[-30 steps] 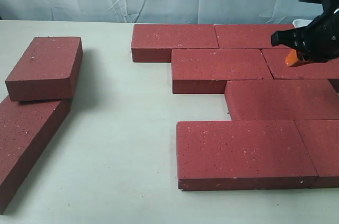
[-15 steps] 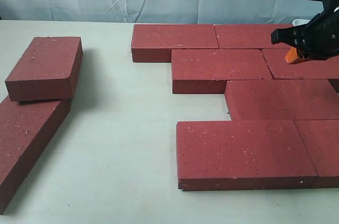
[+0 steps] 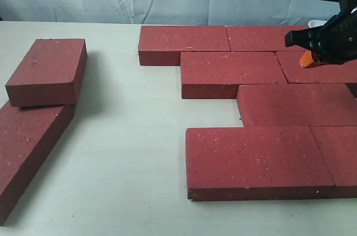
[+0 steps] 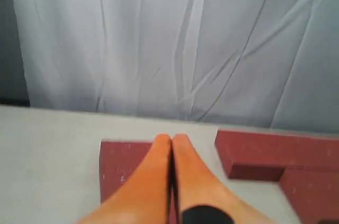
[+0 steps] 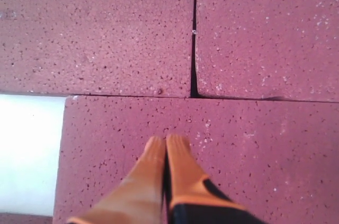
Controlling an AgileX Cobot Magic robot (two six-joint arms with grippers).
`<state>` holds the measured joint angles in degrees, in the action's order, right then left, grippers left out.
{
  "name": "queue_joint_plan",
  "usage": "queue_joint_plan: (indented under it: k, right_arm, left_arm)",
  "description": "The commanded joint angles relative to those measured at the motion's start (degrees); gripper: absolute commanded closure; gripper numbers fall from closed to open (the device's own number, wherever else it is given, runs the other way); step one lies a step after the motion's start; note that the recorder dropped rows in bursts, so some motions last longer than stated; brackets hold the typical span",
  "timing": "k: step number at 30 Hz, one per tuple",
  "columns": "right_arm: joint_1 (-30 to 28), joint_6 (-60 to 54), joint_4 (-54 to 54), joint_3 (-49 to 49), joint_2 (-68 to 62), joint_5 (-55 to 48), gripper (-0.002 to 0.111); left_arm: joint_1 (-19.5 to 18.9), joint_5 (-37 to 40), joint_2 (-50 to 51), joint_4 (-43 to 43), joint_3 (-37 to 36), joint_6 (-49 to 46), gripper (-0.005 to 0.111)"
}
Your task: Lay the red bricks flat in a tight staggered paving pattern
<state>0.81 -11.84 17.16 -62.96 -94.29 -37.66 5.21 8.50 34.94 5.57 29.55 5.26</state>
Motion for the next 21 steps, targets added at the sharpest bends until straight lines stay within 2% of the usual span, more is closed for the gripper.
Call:
queue_joint_plan:
  k: [1, 3, 4, 5, 8, 10, 11, 18, 21]
  right_arm:
    - [0.0, -0.7, 0.2, 1.8, 0.7, 2.5, 0.109]
    - [0.0, -0.8, 0.2, 2.6, 0.7, 4.0, 0.109]
    - [0.0, -0.8, 0.2, 2.8, 0.7, 4.2, 0.109]
    - [0.0, -0.8, 0.2, 2.7, 0.7, 4.4, 0.109]
    - [0.0, -0.8, 0.2, 2.7, 0.7, 5.0, 0.109]
    - [0.0, -0.8, 0.3, 2.7, 0.7, 5.4, 0.109]
    - [0.0, -0.8, 0.3, 2.7, 0.7, 5.5, 0.109]
    - [0.0, -1.4, 1.7, 2.7, 0.7, 5.4, 0.109]
    - [0.0, -1.5, 1.8, 2.7, 0.7, 5.4, 0.109]
  left_arm:
    - [0.1, 9.1, 20.9, -2.9, 11.2, -1.6, 0.107]
    - [-0.1, 11.8, 28.2, -4.5, 15.3, -1.4, 0.107]
    - [-1.1, 14.7, 35.0, -6.3, 18.9, -1.3, 0.107]
    - [-1.9, 15.7, 37.2, -6.6, 20.3, -1.2, 0.107]
    - [-5.4, 16.0, 43.2, -6.6, 22.2, -0.8, 0.107]
    - [-10.0, 17.3, 48.2, -9.1, 22.3, 0.9, 0.107]
    - [-10.3, 18.1, 49.2, -9.7, 22.3, 0.9, 0.107]
    - [-8.0, 17.1, 60.2, -9.9, 22.3, 0.7, 0.107]
    - [-4.3, 16.3, 60.9, -4.8, 22.3, -3.5, 0.107]
